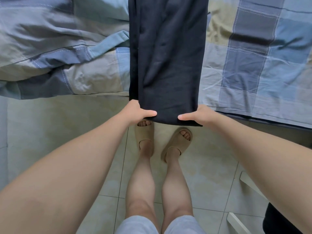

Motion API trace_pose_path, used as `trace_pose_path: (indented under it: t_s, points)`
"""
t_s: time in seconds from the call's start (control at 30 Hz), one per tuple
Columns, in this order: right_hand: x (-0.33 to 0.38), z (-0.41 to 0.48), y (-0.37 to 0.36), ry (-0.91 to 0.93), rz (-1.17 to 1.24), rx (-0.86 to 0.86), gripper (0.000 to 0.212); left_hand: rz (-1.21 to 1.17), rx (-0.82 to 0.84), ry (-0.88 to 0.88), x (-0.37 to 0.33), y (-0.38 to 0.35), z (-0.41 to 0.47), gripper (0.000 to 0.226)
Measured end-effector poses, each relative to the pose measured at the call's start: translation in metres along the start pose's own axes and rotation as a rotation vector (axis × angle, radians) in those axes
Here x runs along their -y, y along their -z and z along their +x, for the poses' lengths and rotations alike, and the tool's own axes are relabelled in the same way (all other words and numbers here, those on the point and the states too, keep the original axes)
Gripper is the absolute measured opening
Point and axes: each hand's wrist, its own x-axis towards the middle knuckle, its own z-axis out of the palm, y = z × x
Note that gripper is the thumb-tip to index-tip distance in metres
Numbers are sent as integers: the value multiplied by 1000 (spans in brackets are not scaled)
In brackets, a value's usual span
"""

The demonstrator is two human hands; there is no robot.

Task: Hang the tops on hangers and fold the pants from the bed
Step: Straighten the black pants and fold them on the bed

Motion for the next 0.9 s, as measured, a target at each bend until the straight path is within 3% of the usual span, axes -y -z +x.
trace_pose_path:
  t_s: [0.1, 0.2, 0.27, 0.33, 0.5, 0.6, 0.7, 0.9]
  points:
    - [-18, -3, -5, -5, -59, 0, 25, 57, 1, 70, 10, -10, -6, 25]
    - [-40, -7, -16, -22, -47, -54, 29, 247, -20, 147, 22, -17, -6, 37]
    - [-50, -4, -25, -36, -77, -55, 28, 373, -199, 230, 32, -20, -4, 26]
    - [-55, 1, -35, -40, -122, -34, 27, 347, -372, 315, 39, -22, -3, 13]
    - [-46, 14, -39, -27, 8, -106, 27, 336, -438, 368, 43, -24, 7, 14]
    - [-32, 17, -31, 21, 86, -183, 25, 193, -498, 258, 39, -23, 12, 33]
    - [-24, 21, -24, -26, 70, -239, 58, 20, -565, 46, 27, -22, 12, 57]
    - [-27, 28, -31, -43, 234, -282, 62, 175, -538, 102, 17, -30, 18, 63]
